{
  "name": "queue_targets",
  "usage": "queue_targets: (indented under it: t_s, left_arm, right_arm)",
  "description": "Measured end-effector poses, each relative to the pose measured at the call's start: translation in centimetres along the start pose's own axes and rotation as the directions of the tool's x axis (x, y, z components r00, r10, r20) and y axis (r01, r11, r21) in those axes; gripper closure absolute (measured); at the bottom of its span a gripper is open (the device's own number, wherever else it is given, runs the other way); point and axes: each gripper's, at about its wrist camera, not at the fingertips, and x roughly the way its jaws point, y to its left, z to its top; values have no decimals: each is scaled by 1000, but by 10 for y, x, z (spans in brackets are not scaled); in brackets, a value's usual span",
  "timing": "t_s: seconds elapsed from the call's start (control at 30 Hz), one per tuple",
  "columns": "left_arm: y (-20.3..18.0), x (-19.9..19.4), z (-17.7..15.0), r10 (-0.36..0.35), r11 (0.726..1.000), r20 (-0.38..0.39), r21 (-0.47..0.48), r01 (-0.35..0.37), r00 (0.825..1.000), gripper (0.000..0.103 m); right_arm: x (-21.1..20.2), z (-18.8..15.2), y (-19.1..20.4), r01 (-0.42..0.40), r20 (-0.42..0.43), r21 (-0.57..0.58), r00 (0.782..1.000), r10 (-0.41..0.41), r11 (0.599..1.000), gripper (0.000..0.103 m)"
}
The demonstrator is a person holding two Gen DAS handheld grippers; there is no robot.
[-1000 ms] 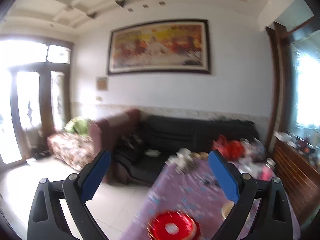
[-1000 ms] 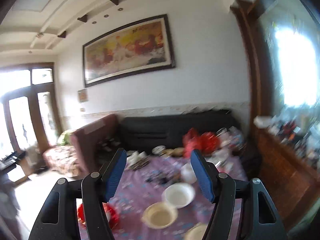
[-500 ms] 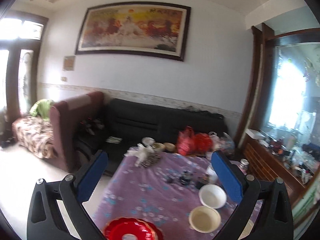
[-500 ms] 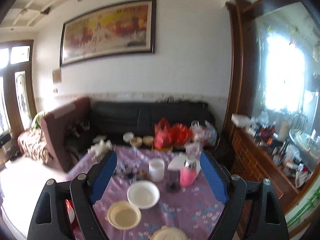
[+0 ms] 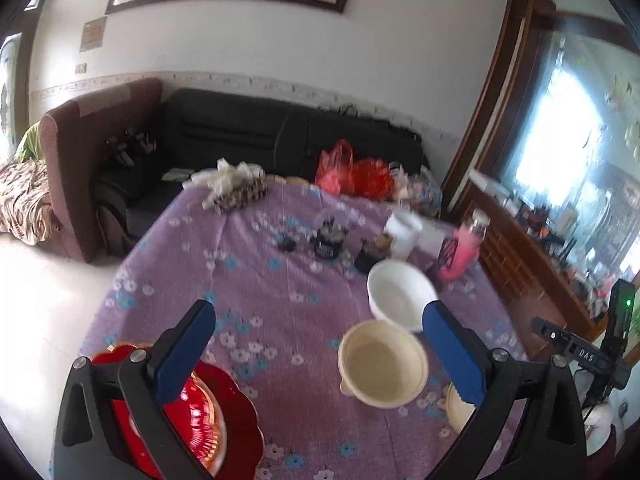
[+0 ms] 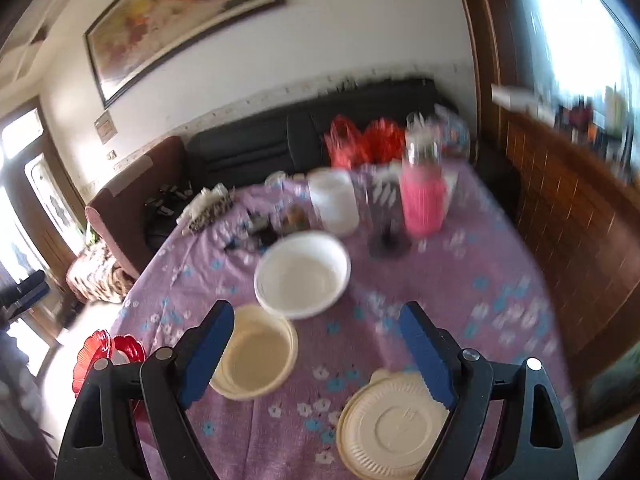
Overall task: Organize plates and bowls
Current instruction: 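Move both tools to the large white bowl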
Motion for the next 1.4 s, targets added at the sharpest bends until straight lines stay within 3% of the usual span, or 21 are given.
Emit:
queue_targets:
  t_s: [0.2,0.47,0.8,1.0,1.27,1.4]
  left_arm:
    - [-28,73,-35,-55,998,-171,-20,53,984,0]
    - [-38,154,-72,31,998,-320,-38,-46,947,0]
    - [-20,190,-90,73,992,-377,-71,-107,923,0]
    - [-13,202,-93,57,992,-388,-82,-96,920,1]
    - [-13,212,-96,41,995,-407,-68,-75,913,11]
    - [-8,210,-94,20,992,-403,-109,-69,915,11]
  right_arm:
    - [59,-32,-23,-95,-112,140,987,111,986,16]
    - [116,-57,-4,-155,-205,194,959,195,969,17]
    - [143,-68,13,-132,-225,167,960,167,977,17]
    - [154,-70,14,-112,-243,170,958,151,979,17]
    - [162,-69,17,-95,-251,148,959,130,984,18]
    - [163,-67,12,-94,-245,166,960,133,982,18]
